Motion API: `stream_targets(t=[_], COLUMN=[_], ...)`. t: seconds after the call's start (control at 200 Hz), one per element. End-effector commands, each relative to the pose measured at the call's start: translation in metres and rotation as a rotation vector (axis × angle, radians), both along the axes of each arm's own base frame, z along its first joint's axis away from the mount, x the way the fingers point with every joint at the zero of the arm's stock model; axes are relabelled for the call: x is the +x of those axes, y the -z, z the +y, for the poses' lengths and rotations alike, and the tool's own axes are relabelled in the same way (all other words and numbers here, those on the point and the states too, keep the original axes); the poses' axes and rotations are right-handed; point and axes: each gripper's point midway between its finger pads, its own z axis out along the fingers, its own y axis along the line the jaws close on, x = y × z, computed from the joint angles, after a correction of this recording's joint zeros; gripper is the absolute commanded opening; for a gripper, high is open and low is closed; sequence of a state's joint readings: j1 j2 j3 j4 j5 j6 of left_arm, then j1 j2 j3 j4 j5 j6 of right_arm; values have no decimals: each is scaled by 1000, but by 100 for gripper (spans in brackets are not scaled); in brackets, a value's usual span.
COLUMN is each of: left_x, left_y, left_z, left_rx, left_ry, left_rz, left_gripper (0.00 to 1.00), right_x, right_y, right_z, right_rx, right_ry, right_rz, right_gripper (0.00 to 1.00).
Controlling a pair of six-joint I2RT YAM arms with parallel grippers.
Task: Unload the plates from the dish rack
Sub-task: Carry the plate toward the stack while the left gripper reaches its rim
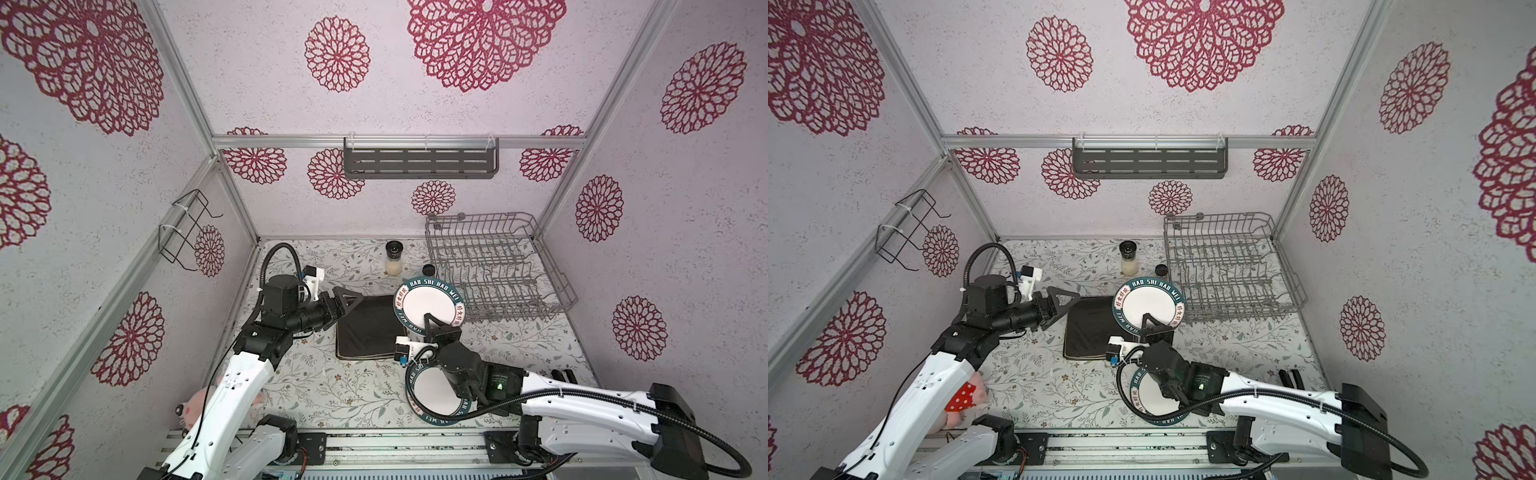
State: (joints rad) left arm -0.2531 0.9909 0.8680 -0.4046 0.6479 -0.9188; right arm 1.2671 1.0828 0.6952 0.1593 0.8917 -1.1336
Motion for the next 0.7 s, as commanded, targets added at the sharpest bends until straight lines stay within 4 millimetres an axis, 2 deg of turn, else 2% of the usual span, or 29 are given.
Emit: stream_targets(t=[0.0, 0.14, 0.44, 0.695], left_x=[-1, -1, -3, -9], left_y=[1, 12, 37, 40], left_z=[-17, -37, -73, -96], left_rx=[-13, 1, -25, -88], left_ry=[37, 79, 150, 201], left_rz=[-20, -19, 18, 15], left_gripper=[83, 80, 70, 57], right_x=[-2, -10, -26, -30], right_y=[-22, -8, 5, 21], right_z=[2, 10, 22, 27], right_rx=[69, 57, 69, 52], right_ry=[57, 55, 39, 34], right_rz=[-54, -32, -6, 13], right_gripper=[0, 0, 0, 0])
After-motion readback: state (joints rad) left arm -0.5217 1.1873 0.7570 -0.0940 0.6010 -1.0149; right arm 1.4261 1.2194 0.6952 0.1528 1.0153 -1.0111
